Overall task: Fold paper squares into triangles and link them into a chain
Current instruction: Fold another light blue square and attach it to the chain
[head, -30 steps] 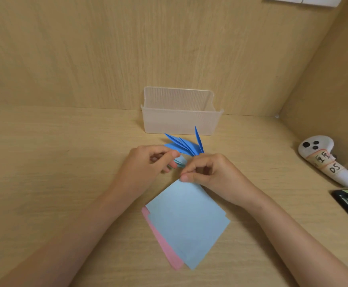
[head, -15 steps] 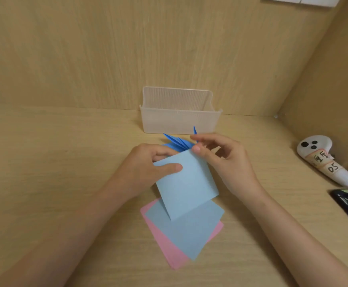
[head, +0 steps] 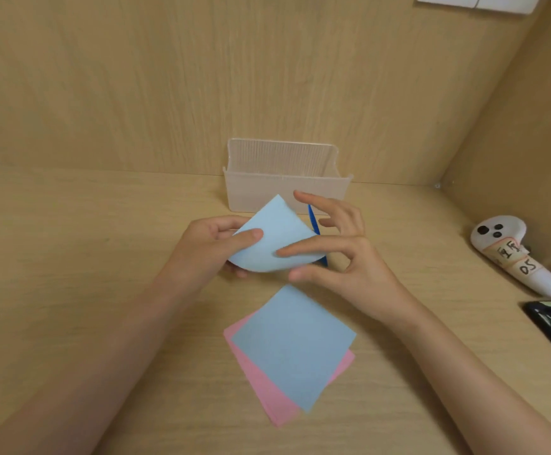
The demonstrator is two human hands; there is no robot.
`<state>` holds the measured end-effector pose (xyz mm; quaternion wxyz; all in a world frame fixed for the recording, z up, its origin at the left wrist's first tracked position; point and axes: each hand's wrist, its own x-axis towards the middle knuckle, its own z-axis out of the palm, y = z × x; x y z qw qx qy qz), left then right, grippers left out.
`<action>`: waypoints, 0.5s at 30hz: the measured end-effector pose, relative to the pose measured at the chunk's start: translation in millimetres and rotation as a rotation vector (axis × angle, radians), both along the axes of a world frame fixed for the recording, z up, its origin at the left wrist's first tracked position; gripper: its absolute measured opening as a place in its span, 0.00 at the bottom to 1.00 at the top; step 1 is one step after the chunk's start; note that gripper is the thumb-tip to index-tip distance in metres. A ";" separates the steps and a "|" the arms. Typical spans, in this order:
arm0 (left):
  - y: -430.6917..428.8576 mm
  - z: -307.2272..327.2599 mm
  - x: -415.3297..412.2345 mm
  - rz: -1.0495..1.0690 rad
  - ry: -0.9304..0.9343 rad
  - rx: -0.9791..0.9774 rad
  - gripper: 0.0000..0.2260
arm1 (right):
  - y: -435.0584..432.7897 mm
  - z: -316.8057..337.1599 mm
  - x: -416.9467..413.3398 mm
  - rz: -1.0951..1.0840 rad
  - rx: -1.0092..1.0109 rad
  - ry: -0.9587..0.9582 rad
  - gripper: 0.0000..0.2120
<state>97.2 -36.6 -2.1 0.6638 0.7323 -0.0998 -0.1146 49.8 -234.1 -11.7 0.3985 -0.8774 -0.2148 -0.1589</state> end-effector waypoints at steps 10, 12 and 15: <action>-8.0 9.0 -11.0 -0.162 0.037 -0.051 0.07 | -0.5 2.9 5.1 -0.147 0.621 0.242 0.03; -10.5 9.4 -13.3 -0.170 0.050 -0.058 0.08 | -1.3 3.3 5.0 -0.181 0.651 0.275 0.03; -12.8 9.6 -14.5 -0.173 0.049 -0.047 0.11 | -1.4 4.5 3.9 -0.191 0.630 0.304 0.06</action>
